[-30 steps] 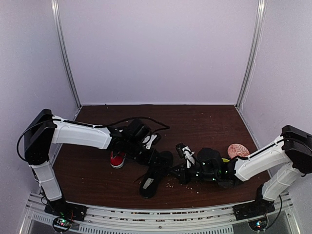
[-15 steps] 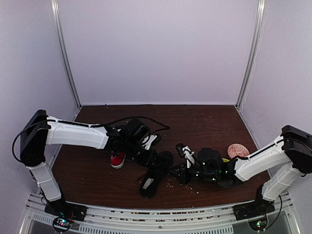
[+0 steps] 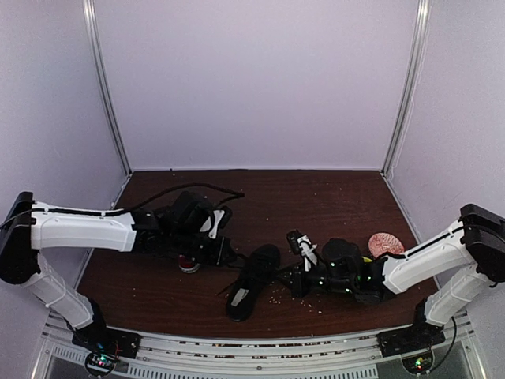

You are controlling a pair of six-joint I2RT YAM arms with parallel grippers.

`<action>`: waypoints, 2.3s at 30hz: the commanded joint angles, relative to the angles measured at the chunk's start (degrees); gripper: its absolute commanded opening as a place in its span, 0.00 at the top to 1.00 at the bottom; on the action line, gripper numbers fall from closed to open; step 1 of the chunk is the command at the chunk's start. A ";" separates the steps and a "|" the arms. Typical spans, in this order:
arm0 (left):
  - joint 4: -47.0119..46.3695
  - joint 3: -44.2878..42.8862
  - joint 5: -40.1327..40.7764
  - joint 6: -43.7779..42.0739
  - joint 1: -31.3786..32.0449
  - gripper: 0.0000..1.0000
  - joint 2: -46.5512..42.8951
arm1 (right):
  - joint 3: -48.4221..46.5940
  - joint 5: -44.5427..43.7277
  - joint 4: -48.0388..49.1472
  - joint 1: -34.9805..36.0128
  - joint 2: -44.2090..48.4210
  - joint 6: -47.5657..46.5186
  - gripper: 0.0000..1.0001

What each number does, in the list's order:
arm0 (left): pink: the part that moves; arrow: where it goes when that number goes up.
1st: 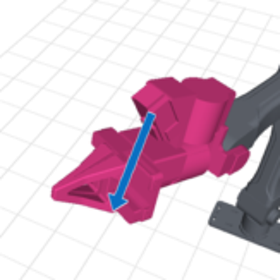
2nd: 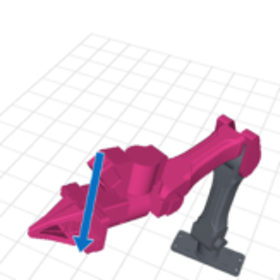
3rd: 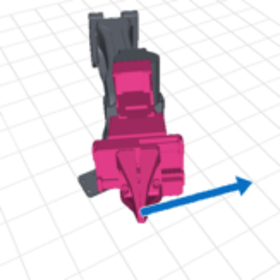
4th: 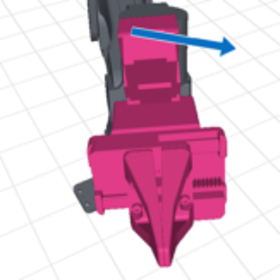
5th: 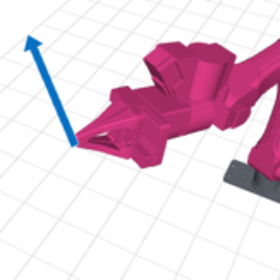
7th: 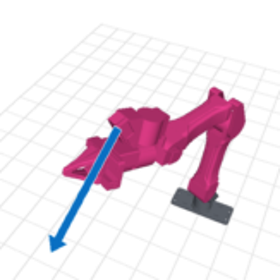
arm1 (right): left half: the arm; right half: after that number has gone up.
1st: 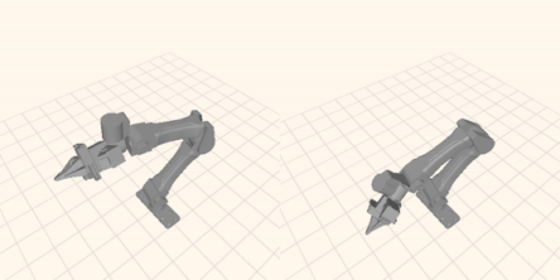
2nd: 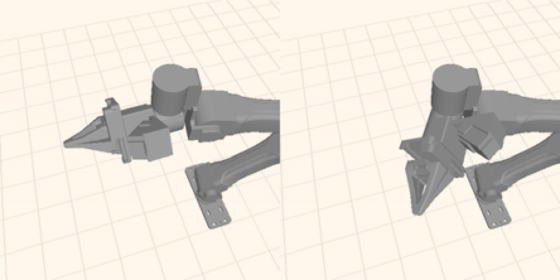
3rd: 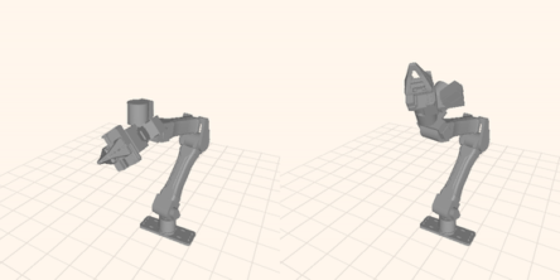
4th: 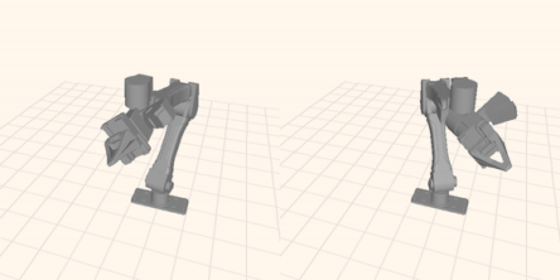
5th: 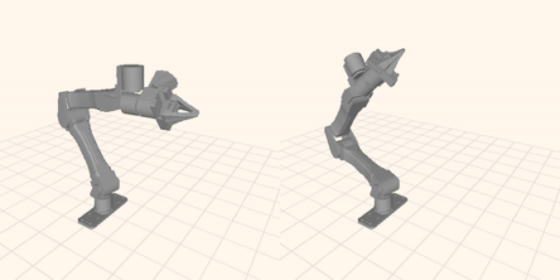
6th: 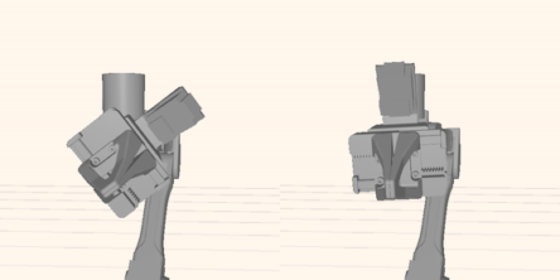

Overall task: Tie the shoes
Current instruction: Pick up the half-tied shoelace from the center of the board.

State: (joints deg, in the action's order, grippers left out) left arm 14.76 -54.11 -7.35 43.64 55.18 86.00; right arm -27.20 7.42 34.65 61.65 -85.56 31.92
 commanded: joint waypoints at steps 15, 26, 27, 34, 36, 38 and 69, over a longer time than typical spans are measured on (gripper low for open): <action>-10.47 22.58 6.73 16.25 0.50 0.83 -10.73 | -0.07 -1.14 0.37 -0.12 -0.06 0.61 1.00; -5.06 13.65 3.79 -6.73 0.37 0.51 -9.15 | -0.58 -0.74 0.27 -0.11 -0.58 0.51 1.00; -7.31 14.52 1.59 -9.57 0.37 0.49 -8.93 | -0.53 -0.74 0.32 -0.08 -0.62 0.51 1.00; -11.34 15.87 -5.81 -18.93 0.46 0.55 -3.53 | -0.83 -0.80 0.07 -0.10 -0.67 0.52 1.00; -12.70 15.75 -7.30 -18.58 0.53 0.56 -1.81 | -0.84 -0.83 0.06 -0.11 -0.79 0.59 1.00; -13.66 15.74 -7.66 -17.89 0.54 0.58 -0.36 | -0.81 -0.89 0.06 -0.05 -0.76 0.60 1.00; 5.77 7.07 -14.62 -8.74 1.86 1.00 -5.58 | -4.31 -1.24 -4.58 -0.06 -0.24 -1.23 1.00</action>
State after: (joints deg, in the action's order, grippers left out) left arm 18.90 -45.23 -15.38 29.61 56.80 82.26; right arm -29.76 7.38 31.57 61.65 -85.93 31.46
